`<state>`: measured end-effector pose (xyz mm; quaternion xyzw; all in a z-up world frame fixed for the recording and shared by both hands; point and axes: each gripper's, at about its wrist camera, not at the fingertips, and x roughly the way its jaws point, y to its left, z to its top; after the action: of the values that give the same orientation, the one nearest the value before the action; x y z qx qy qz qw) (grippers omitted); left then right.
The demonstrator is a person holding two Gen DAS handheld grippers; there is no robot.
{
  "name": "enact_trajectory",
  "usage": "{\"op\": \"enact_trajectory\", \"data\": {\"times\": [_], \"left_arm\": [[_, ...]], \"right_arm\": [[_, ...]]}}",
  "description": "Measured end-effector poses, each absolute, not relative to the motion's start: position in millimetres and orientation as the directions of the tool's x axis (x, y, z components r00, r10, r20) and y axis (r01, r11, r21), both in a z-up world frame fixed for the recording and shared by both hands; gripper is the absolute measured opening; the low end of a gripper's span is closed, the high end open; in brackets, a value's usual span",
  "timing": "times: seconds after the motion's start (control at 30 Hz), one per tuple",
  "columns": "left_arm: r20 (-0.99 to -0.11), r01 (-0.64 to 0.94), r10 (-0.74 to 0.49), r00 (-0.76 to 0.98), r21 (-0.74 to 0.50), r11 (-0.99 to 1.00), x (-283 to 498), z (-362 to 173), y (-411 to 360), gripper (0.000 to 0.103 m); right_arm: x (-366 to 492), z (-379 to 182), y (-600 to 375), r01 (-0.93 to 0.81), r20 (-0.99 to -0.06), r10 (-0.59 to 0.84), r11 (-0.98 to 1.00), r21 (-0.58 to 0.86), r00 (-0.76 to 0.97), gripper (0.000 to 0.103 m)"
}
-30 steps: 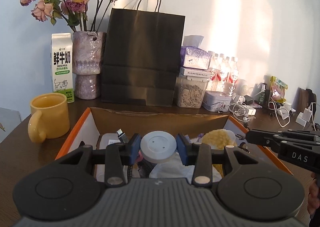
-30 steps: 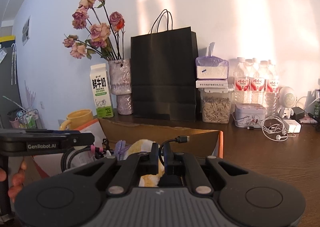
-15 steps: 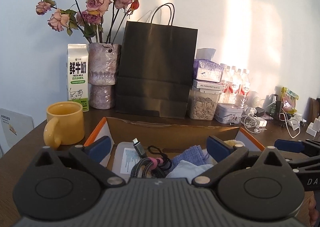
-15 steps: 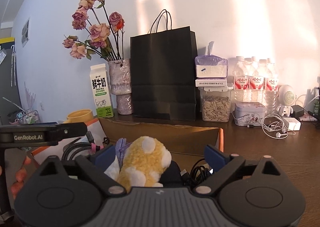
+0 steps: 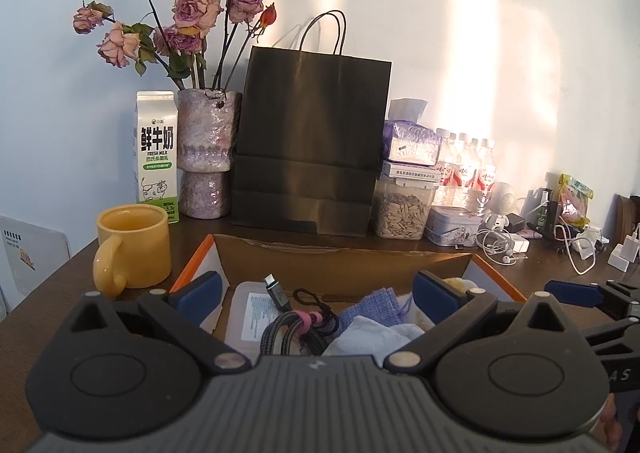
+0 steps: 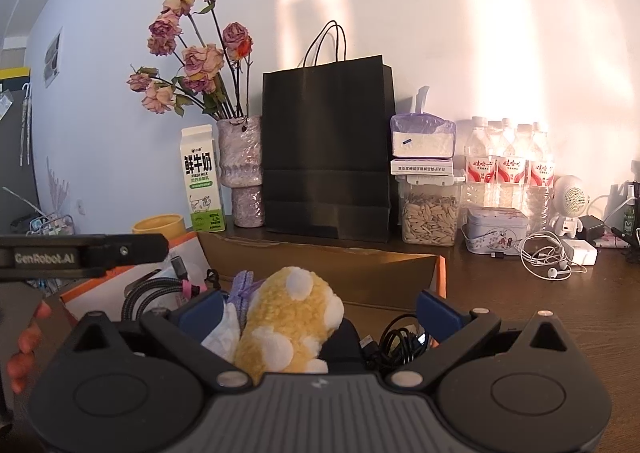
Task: Organize objects
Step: 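Withdraw both tools from the box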
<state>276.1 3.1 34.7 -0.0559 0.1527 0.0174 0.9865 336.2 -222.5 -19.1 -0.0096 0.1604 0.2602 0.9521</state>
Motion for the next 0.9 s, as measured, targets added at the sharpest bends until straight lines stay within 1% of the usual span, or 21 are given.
{"op": "enact_trajectory", "data": {"times": [0.2, 0.47, 0.73, 0.9], "left_arm": [[-0.35, -0.057, 0.021, 0.937, -0.091, 0.994, 250.3, 32.0, 10.8, 0.103], [-0.421, -0.074, 0.04, 0.906, -0.067, 0.995, 209.6, 19.8, 21.8, 0.103], [-0.492, -0.012, -0.013, 0.871, -0.047, 0.999, 168.7, 0.4, 11.8, 0.103], [-0.529, -0.011, -0.011, 0.849, -0.038, 0.999, 154.7, -13.8, 1.3, 0.102]], "right_arm": [[318.6, -15.3, -219.4, -0.509, -0.3, 0.498, 0.86, 0.048, 0.813, 0.103], [285.5, -14.5, -219.0, -0.522, -0.311, 0.504, 0.853, 0.029, 0.806, 0.103], [254.9, -22.1, -216.5, -0.543, -0.366, 0.507, 0.839, 0.004, 0.78, 0.103], [242.1, -26.8, -215.4, -0.551, -0.392, 0.506, 0.835, -0.003, 0.769, 0.103]]}}
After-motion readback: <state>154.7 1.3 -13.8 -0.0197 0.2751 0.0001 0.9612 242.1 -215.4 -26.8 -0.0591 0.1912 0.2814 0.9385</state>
